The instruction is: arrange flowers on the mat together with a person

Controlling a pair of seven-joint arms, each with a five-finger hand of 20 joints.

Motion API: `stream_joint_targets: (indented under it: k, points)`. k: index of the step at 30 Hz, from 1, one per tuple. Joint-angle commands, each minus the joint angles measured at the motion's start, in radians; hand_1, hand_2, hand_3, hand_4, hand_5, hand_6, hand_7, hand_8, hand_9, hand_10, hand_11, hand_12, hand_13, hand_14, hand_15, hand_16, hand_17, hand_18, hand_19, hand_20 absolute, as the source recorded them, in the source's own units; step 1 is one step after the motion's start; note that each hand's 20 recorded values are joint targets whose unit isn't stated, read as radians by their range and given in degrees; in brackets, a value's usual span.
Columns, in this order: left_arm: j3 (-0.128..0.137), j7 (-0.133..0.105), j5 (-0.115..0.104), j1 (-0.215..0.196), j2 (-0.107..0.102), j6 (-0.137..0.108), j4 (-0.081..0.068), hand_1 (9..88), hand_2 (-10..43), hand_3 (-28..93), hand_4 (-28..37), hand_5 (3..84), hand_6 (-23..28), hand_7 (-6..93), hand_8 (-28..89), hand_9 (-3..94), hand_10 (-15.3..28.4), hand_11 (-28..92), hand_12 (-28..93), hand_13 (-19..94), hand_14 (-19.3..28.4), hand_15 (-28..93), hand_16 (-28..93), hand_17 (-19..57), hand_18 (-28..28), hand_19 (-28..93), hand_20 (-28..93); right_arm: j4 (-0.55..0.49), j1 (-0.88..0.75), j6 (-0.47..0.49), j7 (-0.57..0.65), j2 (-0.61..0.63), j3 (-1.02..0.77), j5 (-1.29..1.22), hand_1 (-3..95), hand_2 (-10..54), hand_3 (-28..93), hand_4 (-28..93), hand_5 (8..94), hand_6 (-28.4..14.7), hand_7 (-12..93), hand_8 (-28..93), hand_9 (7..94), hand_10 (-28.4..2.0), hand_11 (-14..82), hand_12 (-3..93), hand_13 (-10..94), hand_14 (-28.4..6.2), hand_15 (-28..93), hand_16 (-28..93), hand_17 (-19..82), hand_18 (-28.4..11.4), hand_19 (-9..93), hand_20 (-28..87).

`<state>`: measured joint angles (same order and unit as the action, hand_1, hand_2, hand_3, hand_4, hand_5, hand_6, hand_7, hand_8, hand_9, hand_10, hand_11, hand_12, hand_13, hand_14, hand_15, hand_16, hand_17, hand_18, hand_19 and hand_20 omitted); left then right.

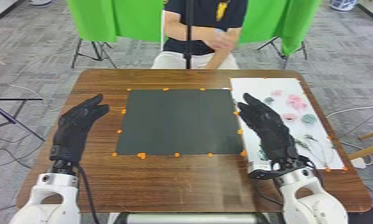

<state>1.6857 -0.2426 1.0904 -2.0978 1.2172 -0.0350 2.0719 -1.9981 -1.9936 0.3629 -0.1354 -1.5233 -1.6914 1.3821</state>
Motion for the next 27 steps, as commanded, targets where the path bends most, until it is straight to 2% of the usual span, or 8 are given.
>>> stream_joint_targets:
  k: [1,4,9,14,20,24,27]
  points:
    - [0.006,0.01,-0.014,-0.005,0.003,-0.002,-0.002,28.7,-5.2,62,-20.0,46.5,4.6,11.6,-6,45.8,12.9,21,16,33,16.6,16,5,1.5,14.6,11,19,-0.003,0.0,0.002,-0.011,-0.007,0.001,0.005,11.1,-3.9,75,-19,33.1,-3.7,10,-9,36.5,-14.7,3.1,11.0,23,-8.5,6,7,11,-9.9,2,19]
    - [0.004,0.012,-0.008,0.007,-0.001,0.005,-0.007,28.7,-5.2,61,-20.1,46.6,4.6,11.5,-6,45.7,12.9,21,16,33,16.6,16,5,1.5,14.7,11,19,-0.002,0.004,0.007,-0.013,-0.005,0.003,0.008,11.3,-4.0,75,-19,33.1,-3.7,10,-9,36.4,-14.7,3.1,11.1,23,-8.7,6,7,11,-9.9,2,19]
    - [0.01,0.015,-0.016,-0.009,0.003,-0.003,-0.001,28.7,-5.2,62,-20.0,46.5,4.6,11.6,-6,45.7,12.9,21,16,33,16.6,16,5,1.4,14.7,10,19,-0.003,-0.001,0.012,-0.011,-0.007,0.005,0.01,11.3,-4.2,75,-19,33.0,-3.5,10,-9,36.4,-14.8,3.1,11.1,23,-8.8,7,7,11,-10.0,2,19]
    - [0.008,0.013,-0.013,0.001,0.0,0.002,-0.005,28.7,-5.1,61,-19.9,46.5,4.6,11.5,-6,45.8,12.8,21,16,33,16.5,16,5,1.4,14.7,10,19,-0.002,0.001,0.006,-0.011,-0.004,0.003,0.007,11.4,-4.3,75,-19,33.0,-3.5,10,-9,36.4,-14.8,3.1,11.1,23,-8.9,7,6,11,-10.0,2,19]
    - [0.013,0.015,-0.016,-0.02,0.004,-0.003,0.002,28.6,-5.2,62,-20.1,46.5,4.7,11.5,-6,45.8,12.8,21,16,33,16.6,16,5,1.3,14.8,11,19,-0.001,-0.001,0.01,-0.008,-0.006,0.004,0.007,11.4,-4.4,75,-19,33.0,-3.6,10,-9,36.3,-14.9,3.1,11.1,23,-9.0,7,6,11,-10.1,2,19]
    - [0.007,0.017,-0.017,-0.005,0.004,-0.001,-0.005,28.6,-5.2,62,-20.1,46.5,4.6,11.5,-6,45.7,12.9,21,16,33,16.6,16,5,1.3,14.8,11,19,-0.002,-0.005,0.005,-0.004,-0.003,0.004,0.006,11.4,-4.3,75,-19,33.0,-3.6,10,-9,36.3,-14.9,3.1,11.1,24,-9.2,7,6,11,-10.1,2,19]
    - [0.009,0.015,-0.014,-0.004,0.001,0.0,-0.004,28.7,-5.2,61,-20.1,46.5,4.6,11.5,-6,45.7,12.9,21,16,33,16.6,16,5,1.3,14.8,11,19,-0.001,0.003,0.008,-0.013,-0.003,0.003,0.012,11.5,-4.3,75,-19,33.1,-3.6,10,-9,36.3,-14.9,3.1,11.1,24,-9.3,7,6,11,-10.1,2,19]
